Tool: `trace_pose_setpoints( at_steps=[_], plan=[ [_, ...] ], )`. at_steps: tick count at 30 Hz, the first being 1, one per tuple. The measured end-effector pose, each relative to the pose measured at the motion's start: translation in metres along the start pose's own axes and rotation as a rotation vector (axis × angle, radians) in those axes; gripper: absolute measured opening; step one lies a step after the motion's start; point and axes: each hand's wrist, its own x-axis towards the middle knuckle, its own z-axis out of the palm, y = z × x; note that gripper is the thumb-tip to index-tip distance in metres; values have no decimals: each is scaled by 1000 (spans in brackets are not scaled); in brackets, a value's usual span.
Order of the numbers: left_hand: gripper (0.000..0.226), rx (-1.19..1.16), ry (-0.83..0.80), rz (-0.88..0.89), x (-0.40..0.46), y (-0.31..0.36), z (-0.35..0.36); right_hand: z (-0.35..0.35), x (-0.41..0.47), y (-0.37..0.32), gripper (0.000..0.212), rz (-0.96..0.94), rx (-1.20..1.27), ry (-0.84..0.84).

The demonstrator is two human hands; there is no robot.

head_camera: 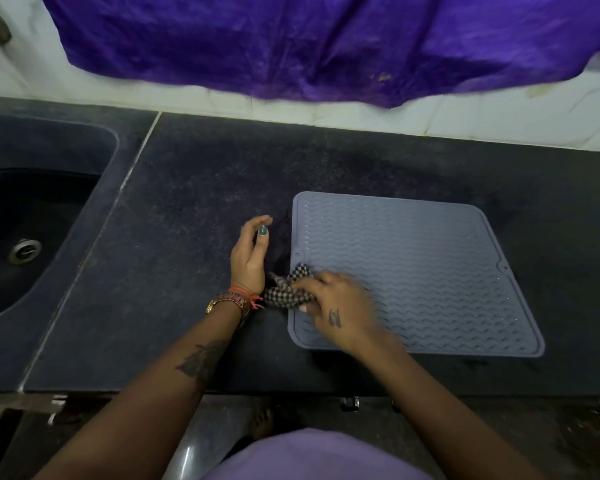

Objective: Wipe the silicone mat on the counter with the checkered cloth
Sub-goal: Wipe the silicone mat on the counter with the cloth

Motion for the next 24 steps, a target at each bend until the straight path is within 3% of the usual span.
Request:
trace_pose_setpoints(
  at_steps=[9, 17, 24],
  plan=[
    [37, 113, -23, 8, -3, 2, 1, 7, -50, -5, 37, -87, 59, -2],
    [39, 225, -81, 33, -5, 6, 1, -5, -60, 14, 40, -136, 73, -124],
    [43, 265, -117, 2, -7, 9, 3, -40, -72, 50, 39, -58, 157, -223]
  ],
)
